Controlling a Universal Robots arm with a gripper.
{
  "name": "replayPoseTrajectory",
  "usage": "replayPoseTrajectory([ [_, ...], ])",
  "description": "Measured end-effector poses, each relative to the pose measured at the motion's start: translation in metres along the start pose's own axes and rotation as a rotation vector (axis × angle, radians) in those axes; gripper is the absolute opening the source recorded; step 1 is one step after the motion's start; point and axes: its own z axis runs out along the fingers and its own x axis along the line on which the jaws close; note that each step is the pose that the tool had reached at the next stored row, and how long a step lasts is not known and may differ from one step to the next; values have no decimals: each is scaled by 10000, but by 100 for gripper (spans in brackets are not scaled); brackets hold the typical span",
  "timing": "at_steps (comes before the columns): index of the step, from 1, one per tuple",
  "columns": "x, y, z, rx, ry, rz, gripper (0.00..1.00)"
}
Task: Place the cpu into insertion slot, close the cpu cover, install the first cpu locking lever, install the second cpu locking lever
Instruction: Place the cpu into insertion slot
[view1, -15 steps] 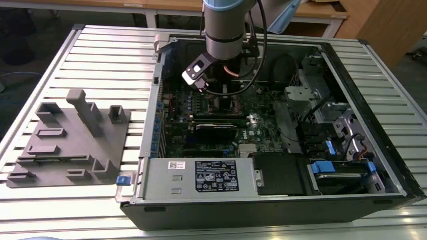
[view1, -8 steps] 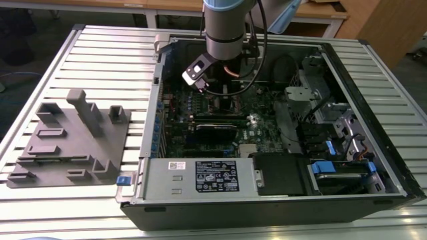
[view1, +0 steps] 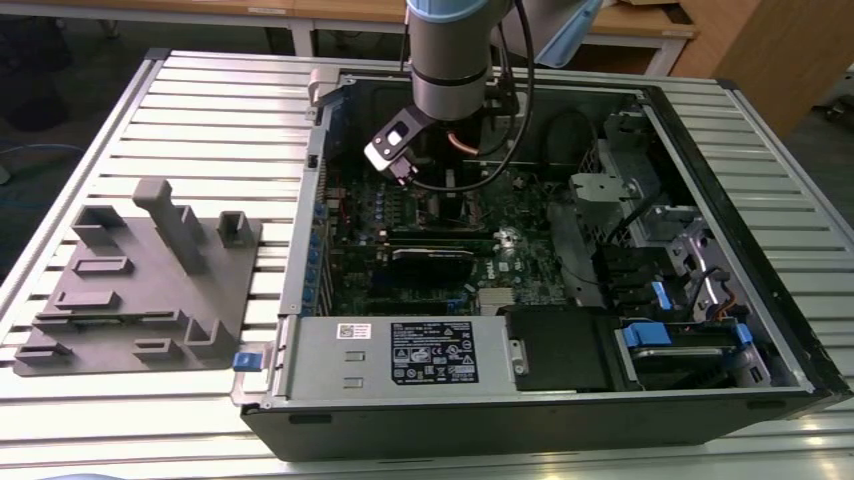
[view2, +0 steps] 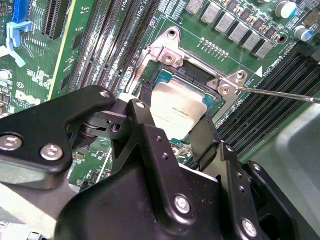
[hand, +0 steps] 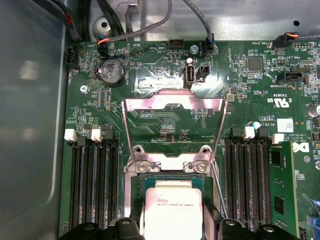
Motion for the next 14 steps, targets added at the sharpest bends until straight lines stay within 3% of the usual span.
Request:
replayPoseTrajectory([
  [14,1,1,3,-5,6,0,54],
])
